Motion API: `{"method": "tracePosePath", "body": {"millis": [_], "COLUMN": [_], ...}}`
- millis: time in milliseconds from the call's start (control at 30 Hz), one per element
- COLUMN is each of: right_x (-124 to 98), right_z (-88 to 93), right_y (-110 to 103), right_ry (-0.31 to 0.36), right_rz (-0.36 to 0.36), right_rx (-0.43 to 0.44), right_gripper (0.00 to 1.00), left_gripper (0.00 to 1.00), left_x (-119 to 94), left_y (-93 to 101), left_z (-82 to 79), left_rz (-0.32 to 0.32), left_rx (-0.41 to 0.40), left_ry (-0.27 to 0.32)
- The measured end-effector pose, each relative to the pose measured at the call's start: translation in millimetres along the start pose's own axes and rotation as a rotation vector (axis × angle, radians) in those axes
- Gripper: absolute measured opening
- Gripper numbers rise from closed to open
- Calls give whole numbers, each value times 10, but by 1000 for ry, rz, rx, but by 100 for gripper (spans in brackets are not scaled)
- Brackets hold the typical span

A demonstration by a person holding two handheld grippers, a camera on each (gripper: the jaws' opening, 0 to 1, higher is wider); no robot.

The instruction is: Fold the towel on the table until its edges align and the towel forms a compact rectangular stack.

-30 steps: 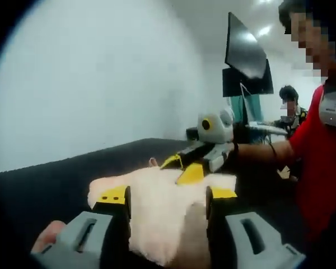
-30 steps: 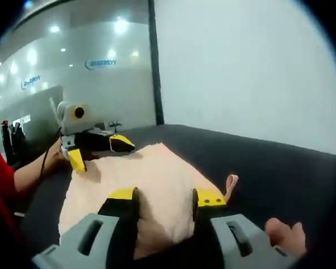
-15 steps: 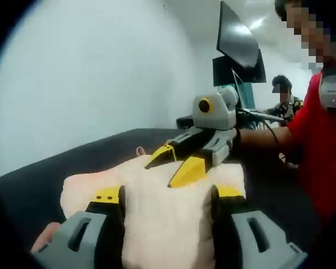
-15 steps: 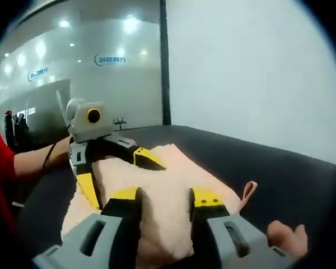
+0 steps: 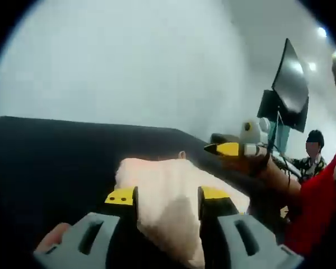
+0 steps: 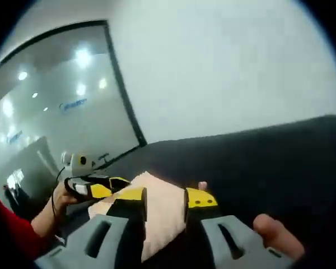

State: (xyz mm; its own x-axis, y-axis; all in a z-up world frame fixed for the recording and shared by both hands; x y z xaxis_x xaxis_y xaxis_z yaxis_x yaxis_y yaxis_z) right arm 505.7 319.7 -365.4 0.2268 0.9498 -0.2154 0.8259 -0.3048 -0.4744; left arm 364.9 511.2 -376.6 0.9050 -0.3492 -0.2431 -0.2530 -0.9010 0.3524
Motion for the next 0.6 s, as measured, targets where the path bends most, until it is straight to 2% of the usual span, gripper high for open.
{"method": "tracePosePath", "body": {"millis": [33, 67, 100, 167, 233, 300, 367, 400, 433, 467, 533, 600], "right_x": [-64, -114, -147, -173, -135, -53, 31, 74, 100, 147, 200, 233], "right_z": [4, 30, 94, 215, 371, 525, 666, 731, 757, 788, 827, 827], "right_y": [8, -24, -60, -116, -176, -187, -186, -152, -142, -176, -231, -211], "right_ry": [-1, -12, -42, -79, -135, -178, -224, -235, -241, -240, -253, -254], "right_rz": [9, 1, -5, 8, 22, 52, 82, 127, 140, 125, 83, 94], "right_rx": [20, 63, 108, 194, 239, 208, 157, 96, 71, 89, 172, 155], "right_gripper": [24, 31, 36, 39, 40, 41, 40, 40, 39, 39, 39, 34], "left_gripper": [53, 53, 52, 56, 61, 62, 65, 67, 67, 67, 66, 58], "left_x": [-73, -123, -162, -178, -179, -186, -180, -148, -133, -113, -89, -45], "left_y": [-8, -11, 17, 11, -6, -32, -105, -113, -97, -72, -78, -99], "left_z": [3, 60, 146, 284, 338, 375, 466, 481, 472, 457, 451, 487], "left_rz": [-19, -32, -35, -40, -50, -61, -98, -96, -86, -71, -75, -76], "left_rx": [-69, -152, -193, -243, -321, -373, -376, -376, -373, -403, -385, -375], "left_ry": [-22, -77, -115, -193, -207, -225, -278, -280, -272, -267, -279, -290]}}
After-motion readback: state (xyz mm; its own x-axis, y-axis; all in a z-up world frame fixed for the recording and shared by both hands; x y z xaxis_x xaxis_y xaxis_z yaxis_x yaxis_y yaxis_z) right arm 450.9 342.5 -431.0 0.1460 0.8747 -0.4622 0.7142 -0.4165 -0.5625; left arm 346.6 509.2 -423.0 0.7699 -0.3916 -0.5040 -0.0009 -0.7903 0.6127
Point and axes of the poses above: the point that each gripper's makers call its tool centre point, and the gripper's own axes: x roughly forward along the fingers, y roughly to its right, z roughly out of its underside, the point moved 3 cm from there along -x, roughly backward along the fingers
